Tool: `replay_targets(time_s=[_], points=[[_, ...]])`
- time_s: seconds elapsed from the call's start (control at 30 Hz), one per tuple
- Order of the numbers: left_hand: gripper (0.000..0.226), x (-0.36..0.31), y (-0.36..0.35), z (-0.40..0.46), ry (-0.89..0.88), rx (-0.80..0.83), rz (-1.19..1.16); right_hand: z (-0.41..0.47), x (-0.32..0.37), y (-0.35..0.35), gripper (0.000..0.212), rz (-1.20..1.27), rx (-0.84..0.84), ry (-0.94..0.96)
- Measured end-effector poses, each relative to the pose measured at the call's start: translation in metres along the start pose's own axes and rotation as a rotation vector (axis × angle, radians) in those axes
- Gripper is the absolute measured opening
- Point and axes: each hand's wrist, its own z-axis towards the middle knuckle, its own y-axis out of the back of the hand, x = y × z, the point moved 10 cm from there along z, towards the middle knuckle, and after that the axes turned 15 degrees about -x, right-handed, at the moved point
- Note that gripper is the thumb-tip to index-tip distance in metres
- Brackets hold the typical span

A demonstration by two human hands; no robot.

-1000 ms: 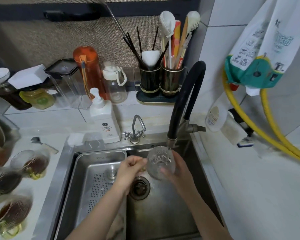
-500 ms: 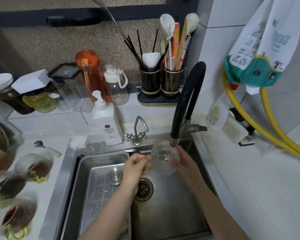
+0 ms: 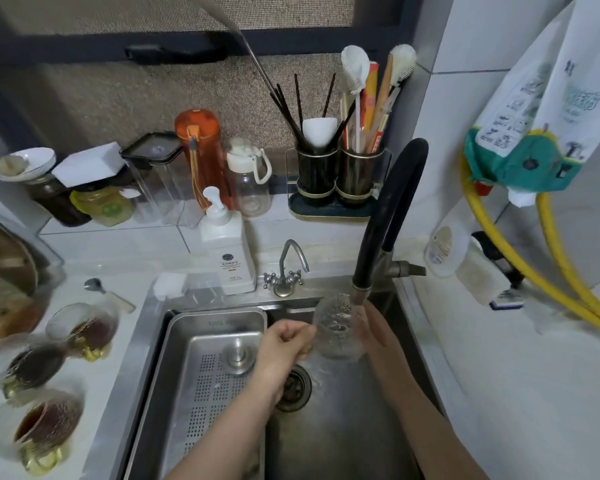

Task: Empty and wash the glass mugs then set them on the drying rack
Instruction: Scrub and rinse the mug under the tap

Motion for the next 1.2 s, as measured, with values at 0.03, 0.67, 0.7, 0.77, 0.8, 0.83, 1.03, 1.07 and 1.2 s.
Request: replay_targets(time_s=[0.03,0.67,0.7,0.77,0.8,0.83,1.03,1.07,1.2], points=[[0.006,-0.002,0.003,0.002,-0.022,0.0,0.013,-0.003,0.002,-0.002,0.061,-0.019,0.015,0.003],[0.006,0.009,-0.03,-0.02,-0.079,0.195,0.107,-0.047,0.023,0.054,0.032,-0.053,-0.149,0.184],[0.007,0.012,-0.025,-0.022,-0.079,0.2,0.117,-0.053,0.021,0.052,0.03,-0.063,-0.156,0.199],[0.008,0.013,-0.011,-0.018,-0.055,0.178,0.101,-0.059,0.009,0.045,0.046,-0.061,-0.132,0.177],[0.008,0.012,-0.006,-0.014,-0.046,0.156,0.095,-0.057,0.005,0.042,0.055,-0.056,-0.112,0.16],[0.008,0.008,-0.004,-0.01,-0.05,0.137,0.097,-0.055,0.004,0.039,0.059,-0.041,-0.106,0.135],[0.009,-0.009,-0.031,-0.011,-0.126,0.157,0.126,-0.04,0.001,0.051,0.055,-0.054,-0.144,0.116],[0.009,-0.011,-0.027,-0.011,-0.138,0.146,0.125,-0.041,0.001,0.049,0.055,-0.05,-0.136,0.112],[0.009,-0.015,-0.006,0.005,-0.147,0.052,0.083,-0.029,0.008,0.03,0.045,-0.064,-0.089,0.102]])
